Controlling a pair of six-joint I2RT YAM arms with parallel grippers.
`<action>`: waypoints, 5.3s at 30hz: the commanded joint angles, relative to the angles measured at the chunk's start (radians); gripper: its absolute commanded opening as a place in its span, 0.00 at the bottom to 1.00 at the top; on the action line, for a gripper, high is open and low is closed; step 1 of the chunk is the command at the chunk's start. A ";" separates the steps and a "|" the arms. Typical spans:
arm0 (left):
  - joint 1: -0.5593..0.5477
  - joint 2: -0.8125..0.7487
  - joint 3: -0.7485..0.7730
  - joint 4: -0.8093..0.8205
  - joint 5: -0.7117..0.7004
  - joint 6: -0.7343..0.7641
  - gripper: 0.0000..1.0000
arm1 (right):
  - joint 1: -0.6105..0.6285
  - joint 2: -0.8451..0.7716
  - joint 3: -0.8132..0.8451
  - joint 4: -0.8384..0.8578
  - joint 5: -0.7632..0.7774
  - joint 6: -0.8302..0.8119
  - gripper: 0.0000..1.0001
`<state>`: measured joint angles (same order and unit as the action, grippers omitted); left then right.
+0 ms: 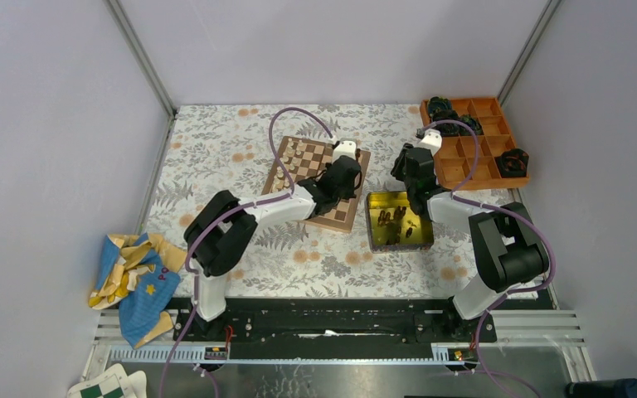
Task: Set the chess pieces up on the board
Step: Place the chess piece on the chessboard.
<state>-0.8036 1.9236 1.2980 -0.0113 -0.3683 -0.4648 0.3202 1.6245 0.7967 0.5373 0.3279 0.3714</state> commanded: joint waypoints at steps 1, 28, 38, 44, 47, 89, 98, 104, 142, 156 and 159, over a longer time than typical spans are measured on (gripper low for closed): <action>-0.005 0.027 0.035 0.059 -0.034 0.003 0.00 | -0.006 -0.002 0.009 0.056 0.002 0.005 0.37; 0.001 0.077 0.070 0.073 -0.071 0.017 0.00 | -0.006 0.002 0.009 0.059 0.000 0.006 0.37; 0.001 0.037 0.016 0.067 -0.080 0.018 0.00 | -0.006 0.003 0.010 0.059 -0.001 0.006 0.37; 0.001 0.020 -0.010 0.067 -0.076 0.016 0.00 | -0.006 0.002 0.009 0.059 -0.003 0.004 0.37; 0.001 0.017 -0.017 0.067 -0.075 0.013 0.00 | -0.006 0.003 0.011 0.060 -0.003 0.004 0.37; 0.001 -0.011 -0.069 0.091 -0.041 -0.029 0.00 | -0.005 0.021 0.026 0.047 -0.034 0.001 0.37; 0.002 -0.006 -0.063 0.093 -0.032 -0.035 0.00 | -0.006 0.023 0.028 0.044 -0.038 0.004 0.37; 0.001 -0.005 -0.060 0.094 -0.026 -0.038 0.00 | -0.005 0.023 0.027 0.045 -0.041 0.005 0.37; -0.011 0.025 -0.039 0.074 -0.018 -0.041 0.31 | -0.007 0.026 0.032 0.040 -0.044 0.005 0.37; -0.016 0.011 -0.034 0.074 -0.031 -0.030 0.50 | -0.003 0.022 0.038 0.036 -0.038 -0.024 0.36; -0.015 -0.014 -0.036 0.072 -0.043 -0.022 0.58 | 0.003 0.012 0.042 0.026 -0.032 -0.047 0.37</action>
<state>-0.8120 1.9419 1.2415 0.0307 -0.3824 -0.5011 0.3202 1.6524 0.7975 0.5434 0.2935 0.3592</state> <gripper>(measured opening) 0.535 0.365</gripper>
